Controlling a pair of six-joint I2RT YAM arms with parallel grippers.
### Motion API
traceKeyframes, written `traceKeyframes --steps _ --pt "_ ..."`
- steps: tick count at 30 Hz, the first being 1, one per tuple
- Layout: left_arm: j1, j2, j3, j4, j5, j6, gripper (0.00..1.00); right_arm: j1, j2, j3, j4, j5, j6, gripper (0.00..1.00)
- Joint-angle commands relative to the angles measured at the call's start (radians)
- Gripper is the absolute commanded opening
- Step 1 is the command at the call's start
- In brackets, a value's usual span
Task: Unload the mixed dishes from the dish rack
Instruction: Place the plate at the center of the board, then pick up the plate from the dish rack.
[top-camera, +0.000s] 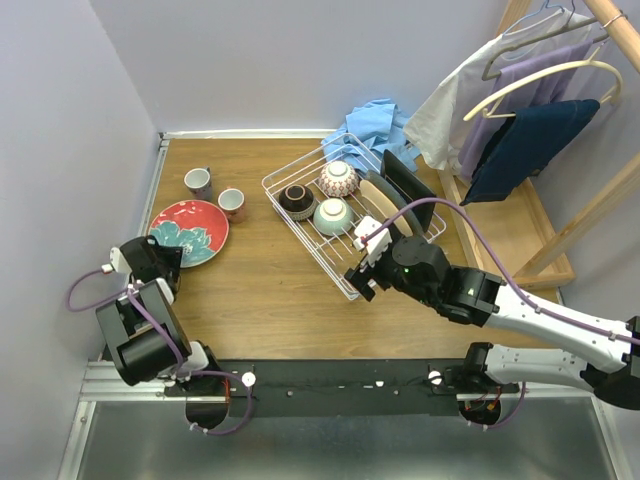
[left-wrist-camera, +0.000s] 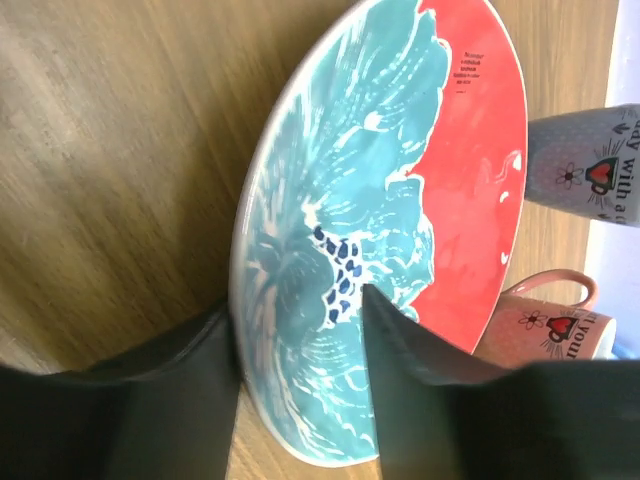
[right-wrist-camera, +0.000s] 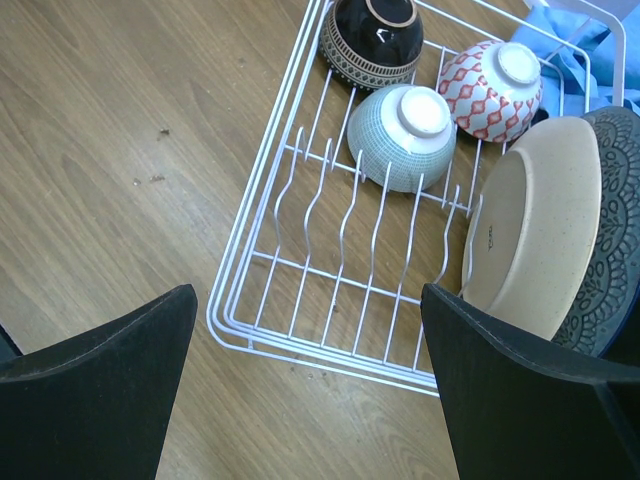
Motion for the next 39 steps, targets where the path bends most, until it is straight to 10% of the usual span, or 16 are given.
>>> traceKeyframes --steps 1,12,23,39 --pt "-0.006 -0.023 0.005 -0.112 -0.069 0.078 0.65 -0.005 0.007 0.034 -0.027 0.002 0.000 1.00" --pt "-0.006 -0.239 0.086 -0.452 -0.212 0.227 0.99 -0.014 0.073 0.119 -0.102 0.052 0.048 1.00" --pt "-0.013 -0.505 0.198 -0.661 -0.213 0.427 0.99 -0.137 0.263 0.346 -0.207 0.045 0.109 1.00" --pt "-0.466 -0.604 0.456 -0.894 -0.048 0.593 0.99 -0.445 0.359 0.462 -0.336 -0.265 0.154 0.95"
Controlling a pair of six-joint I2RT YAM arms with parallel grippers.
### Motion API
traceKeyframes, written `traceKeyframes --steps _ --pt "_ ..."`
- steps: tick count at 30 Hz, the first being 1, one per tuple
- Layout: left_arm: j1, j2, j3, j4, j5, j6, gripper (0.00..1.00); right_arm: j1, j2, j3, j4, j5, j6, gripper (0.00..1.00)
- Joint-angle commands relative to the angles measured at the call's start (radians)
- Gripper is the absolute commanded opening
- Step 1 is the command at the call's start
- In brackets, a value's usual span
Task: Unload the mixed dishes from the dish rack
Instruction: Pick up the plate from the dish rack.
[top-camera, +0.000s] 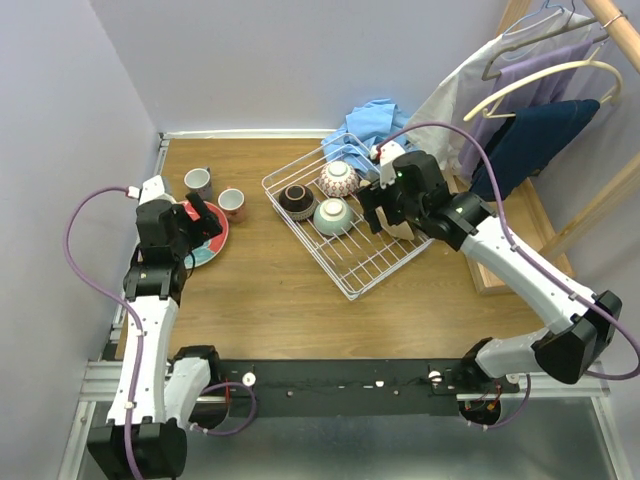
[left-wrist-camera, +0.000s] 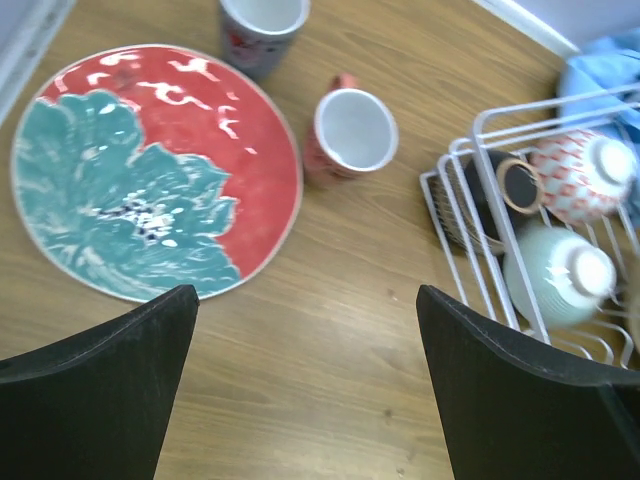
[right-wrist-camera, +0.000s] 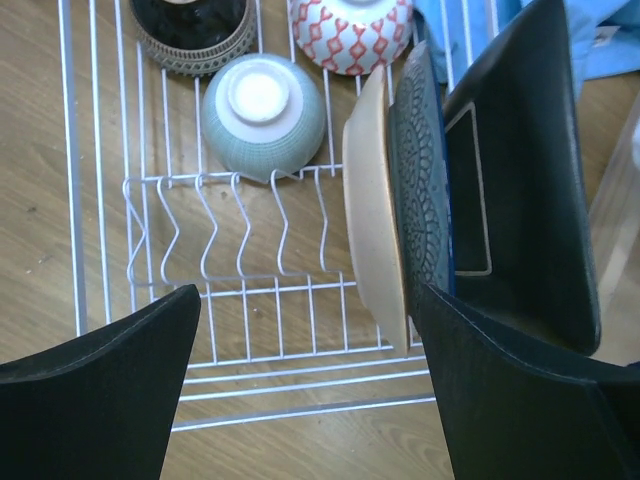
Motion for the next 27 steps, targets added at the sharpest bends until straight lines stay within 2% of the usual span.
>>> traceKeyframes --steps 1,6,13,21,25,27 --pt "-0.030 -0.082 0.044 -0.141 0.116 0.034 0.99 -0.052 0.015 0.002 -0.055 -0.152 0.024 0.94" --pt "-0.030 -0.198 0.084 -0.253 0.081 0.012 0.99 -0.126 0.038 -0.021 -0.048 -0.215 0.024 0.90" --pt "-0.040 -0.240 0.084 -0.316 0.093 -0.051 0.99 -0.193 0.087 -0.040 -0.021 -0.300 0.022 0.83" --pt "-0.083 -0.271 0.092 -0.364 0.077 -0.049 0.99 -0.224 0.130 -0.052 0.016 -0.318 0.016 0.75" --pt "-0.088 -0.283 0.089 -0.372 0.085 -0.051 0.99 -0.238 0.148 -0.057 0.034 -0.343 -0.007 0.64" --pt "-0.126 -0.292 0.081 -0.375 0.094 -0.048 0.99 -0.250 0.156 -0.060 0.047 -0.357 -0.019 0.60"
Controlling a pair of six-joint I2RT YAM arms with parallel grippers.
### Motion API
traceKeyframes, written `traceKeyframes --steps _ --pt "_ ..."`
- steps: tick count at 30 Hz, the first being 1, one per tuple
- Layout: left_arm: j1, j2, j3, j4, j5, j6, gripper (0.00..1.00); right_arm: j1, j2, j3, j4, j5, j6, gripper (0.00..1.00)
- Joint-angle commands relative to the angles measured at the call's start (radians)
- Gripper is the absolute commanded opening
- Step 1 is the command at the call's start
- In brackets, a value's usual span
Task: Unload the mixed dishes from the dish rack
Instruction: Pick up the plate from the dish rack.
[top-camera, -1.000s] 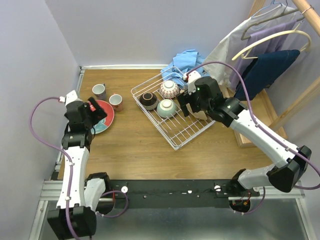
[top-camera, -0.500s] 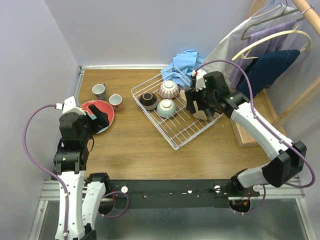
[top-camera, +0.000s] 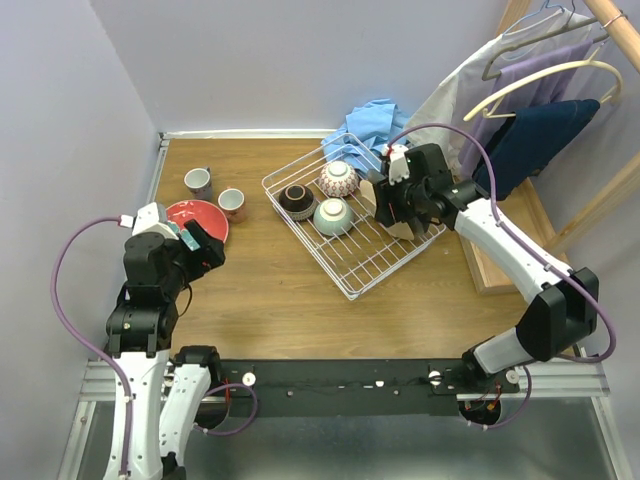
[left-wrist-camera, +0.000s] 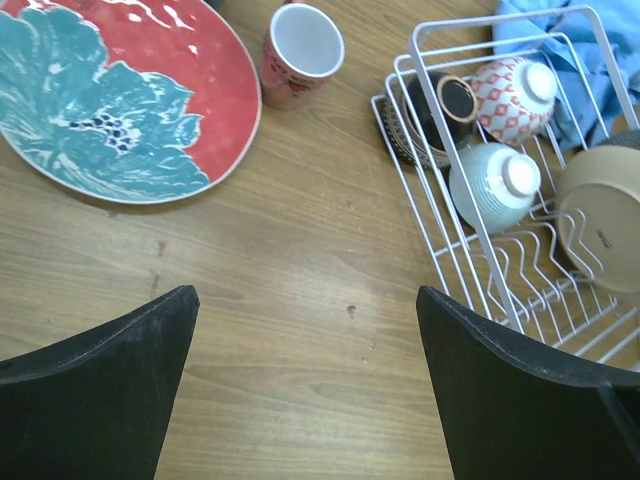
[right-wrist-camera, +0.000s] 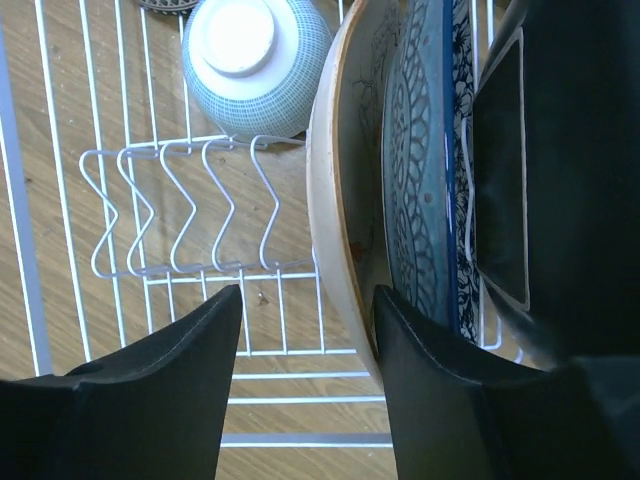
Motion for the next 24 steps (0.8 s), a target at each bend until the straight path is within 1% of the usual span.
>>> traceKeyframes --steps 1,9,12,13,15,16,18,19,21,22,24 --pt "-0.046 -0.026 -0.002 -0.024 0.033 0.001 0.99 -0.029 0.031 -0.017 0.043 -0.066 -0.031 0.57" --pt "-0.080 -0.061 -0.018 -0.034 0.059 -0.010 0.99 -0.053 0.085 -0.015 0.069 -0.158 -0.076 0.49" --pt "-0.091 -0.060 -0.025 -0.030 0.076 -0.010 0.99 -0.057 0.102 -0.012 0.071 -0.194 -0.091 0.43" --pt "-0.092 -0.060 -0.025 -0.028 0.079 -0.013 0.99 -0.060 0.105 -0.009 0.069 -0.200 -0.096 0.39" --pt "-0.100 -0.057 -0.022 -0.025 0.091 -0.014 0.99 -0.065 0.109 -0.003 0.062 -0.215 -0.110 0.35" --pt "-0.100 -0.054 -0.020 -0.024 0.093 -0.014 0.99 -0.065 0.112 0.001 0.057 -0.218 -0.116 0.30" --pt "-0.111 -0.051 -0.014 -0.022 0.100 -0.016 0.99 -0.069 0.112 0.012 0.045 -0.231 -0.129 0.24" --pt "-0.112 -0.049 -0.012 -0.021 0.100 -0.016 0.99 -0.071 0.111 0.017 0.040 -0.235 -0.134 0.17" --pt "-0.117 -0.044 -0.008 -0.021 0.103 -0.014 0.99 -0.074 0.106 0.029 0.030 -0.247 -0.146 0.12" --pt "-0.120 -0.041 -0.008 -0.019 0.105 -0.016 0.99 -0.076 0.105 0.035 0.026 -0.249 -0.149 0.07" --pt "-0.124 -0.038 -0.005 -0.017 0.108 -0.017 0.99 -0.079 0.103 0.058 0.005 -0.263 -0.162 0.04"
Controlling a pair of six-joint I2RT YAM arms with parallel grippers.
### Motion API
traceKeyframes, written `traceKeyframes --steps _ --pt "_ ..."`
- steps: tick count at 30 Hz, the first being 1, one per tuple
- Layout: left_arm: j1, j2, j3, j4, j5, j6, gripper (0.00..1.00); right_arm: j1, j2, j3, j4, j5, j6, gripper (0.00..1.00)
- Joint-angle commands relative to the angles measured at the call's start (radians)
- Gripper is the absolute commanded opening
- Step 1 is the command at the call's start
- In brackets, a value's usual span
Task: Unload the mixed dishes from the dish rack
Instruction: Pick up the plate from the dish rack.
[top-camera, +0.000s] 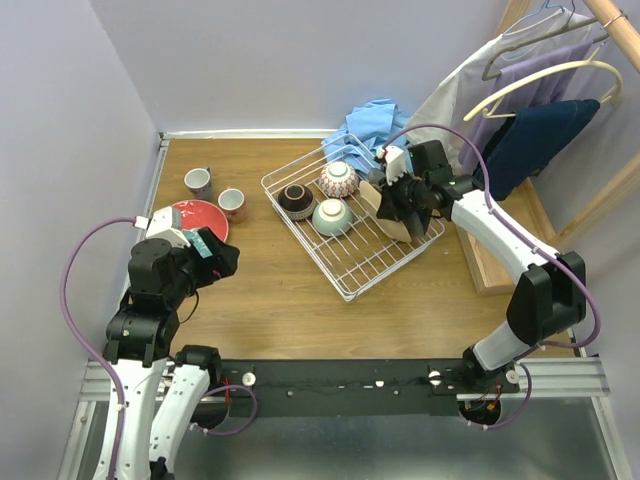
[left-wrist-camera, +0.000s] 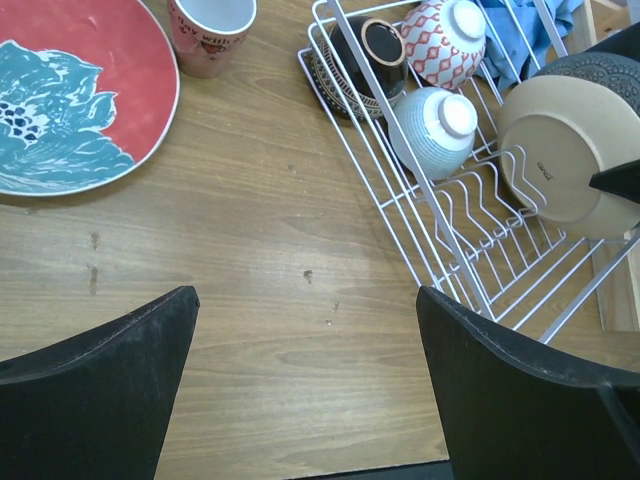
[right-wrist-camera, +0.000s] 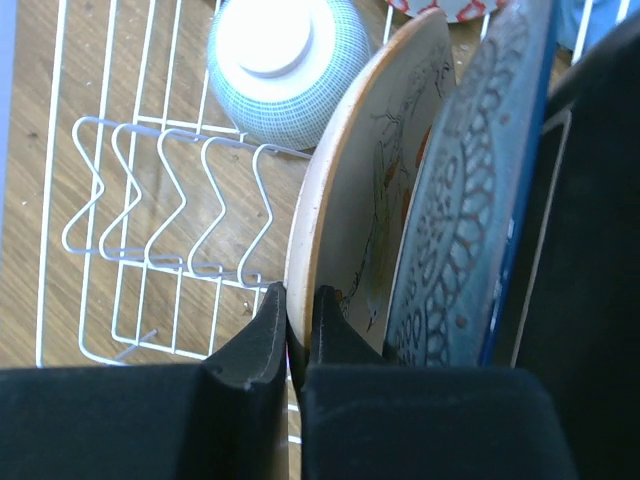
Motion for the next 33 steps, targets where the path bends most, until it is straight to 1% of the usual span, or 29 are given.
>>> traceKeyframes --steps 1,14,23,33 --pt "-0.019 0.011 0.012 -0.003 0.038 -0.006 0.99 -0.002 0.008 0.066 -0.055 -0.051 0.013 0.01" --pt "-0.039 0.028 -0.010 0.027 0.043 -0.006 0.99 -0.002 -0.027 0.161 -0.129 -0.062 -0.007 0.01" --pt "-0.044 0.029 -0.020 0.038 0.046 -0.013 0.99 -0.002 -0.053 0.216 -0.172 -0.156 0.016 0.01" --pt "-0.044 0.036 -0.042 0.061 0.047 -0.042 0.99 -0.002 -0.104 0.259 -0.247 -0.202 0.014 0.01"
